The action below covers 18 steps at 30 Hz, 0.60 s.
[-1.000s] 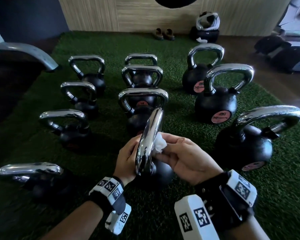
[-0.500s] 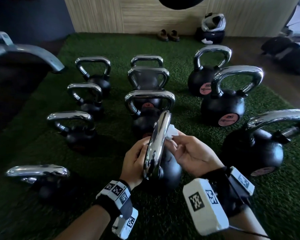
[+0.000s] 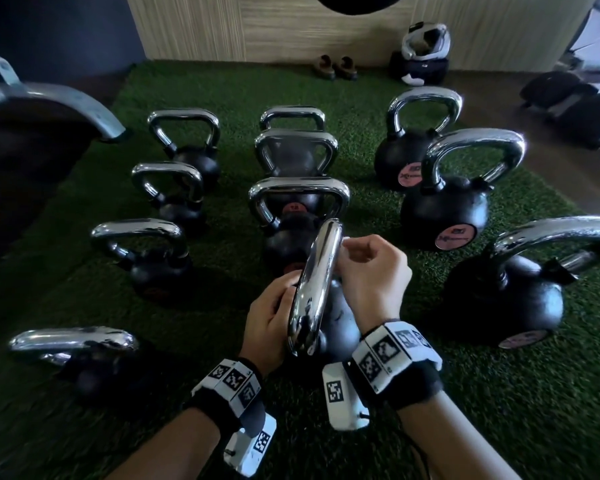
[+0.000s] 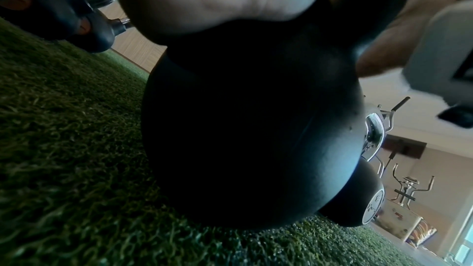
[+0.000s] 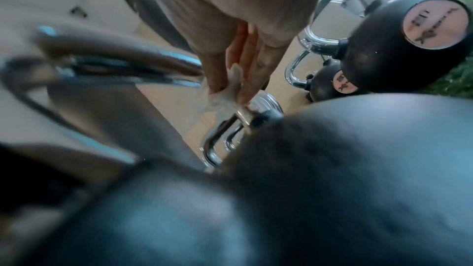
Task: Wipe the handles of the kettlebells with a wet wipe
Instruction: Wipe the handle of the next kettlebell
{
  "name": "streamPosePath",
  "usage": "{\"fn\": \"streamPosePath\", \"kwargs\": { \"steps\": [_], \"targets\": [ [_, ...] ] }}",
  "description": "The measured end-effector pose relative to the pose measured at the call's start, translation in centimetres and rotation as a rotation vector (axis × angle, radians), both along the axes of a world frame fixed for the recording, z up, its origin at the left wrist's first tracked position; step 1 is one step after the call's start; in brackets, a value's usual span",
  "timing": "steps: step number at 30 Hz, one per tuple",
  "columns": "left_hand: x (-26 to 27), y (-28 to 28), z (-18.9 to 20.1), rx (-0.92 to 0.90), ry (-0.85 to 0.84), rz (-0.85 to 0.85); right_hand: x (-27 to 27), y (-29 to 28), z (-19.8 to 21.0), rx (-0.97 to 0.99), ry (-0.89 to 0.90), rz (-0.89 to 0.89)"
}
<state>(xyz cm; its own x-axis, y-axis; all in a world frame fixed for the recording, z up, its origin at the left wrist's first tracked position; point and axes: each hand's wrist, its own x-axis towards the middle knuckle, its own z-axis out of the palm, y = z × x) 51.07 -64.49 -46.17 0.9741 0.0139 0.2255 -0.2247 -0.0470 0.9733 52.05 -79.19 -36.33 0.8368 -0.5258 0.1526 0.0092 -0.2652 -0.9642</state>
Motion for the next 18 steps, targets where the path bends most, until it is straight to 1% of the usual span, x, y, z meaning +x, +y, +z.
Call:
{"fn": "streamPosePath", "kwargs": {
  "steps": [5, 8, 10, 12, 13, 14, 15, 16, 17, 18],
  "targets": [
    [0.1, 0.2, -0.1, 0.016, 0.031, -0.004, 0.9, 0.6, 0.6, -0.139, 0.067, -0.019],
    [0.1, 0.2, -0.1, 0.057, 0.019, 0.001, 1.1, 0.6, 0.3, -0.183, 0.072, -0.017],
    [0.0, 0.2, 0.3, 0.071, 0.047, -0.008, 1.1, 0.9, -0.2, -0.237, 0.090, -0.010],
    [0.1, 0.2, 1.5, 0.060, 0.156, -0.042, 0.8, 1.2, -0.7, -0.269, 0.093, 0.000],
    [0.2, 0.2, 2.7, 0.009, 0.245, -0.045, 0.6, 1.3, -0.8, -0.282, 0.091, 0.014],
    [0.2, 0.3, 3.9, -0.085, 0.337, -0.051, 0.3, 1.3, -1.0, -0.290, 0.089, 0.038],
    [-0.1, 0.6, 5.2, -0.178, 0.393, -0.039, 0.0, 1.1, -1.0, -0.286, 0.092, 0.068],
    [-0.6, 0.8, 6.4, -0.235, 0.390, -0.012, -0.2, 0.7, -0.9, -0.270, 0.096, 0.099],
    [-1.4, 1.0, 7.6, -0.228, 0.312, 0.021, -0.4, 0.2, -0.7, -0.253, 0.092, 0.122],
    [-2.4, 0.9, 8.7, -0.186, 0.190, 0.043, -0.4, -0.5, -0.6, -0.247, 0.064, 0.123]
  ]
}}
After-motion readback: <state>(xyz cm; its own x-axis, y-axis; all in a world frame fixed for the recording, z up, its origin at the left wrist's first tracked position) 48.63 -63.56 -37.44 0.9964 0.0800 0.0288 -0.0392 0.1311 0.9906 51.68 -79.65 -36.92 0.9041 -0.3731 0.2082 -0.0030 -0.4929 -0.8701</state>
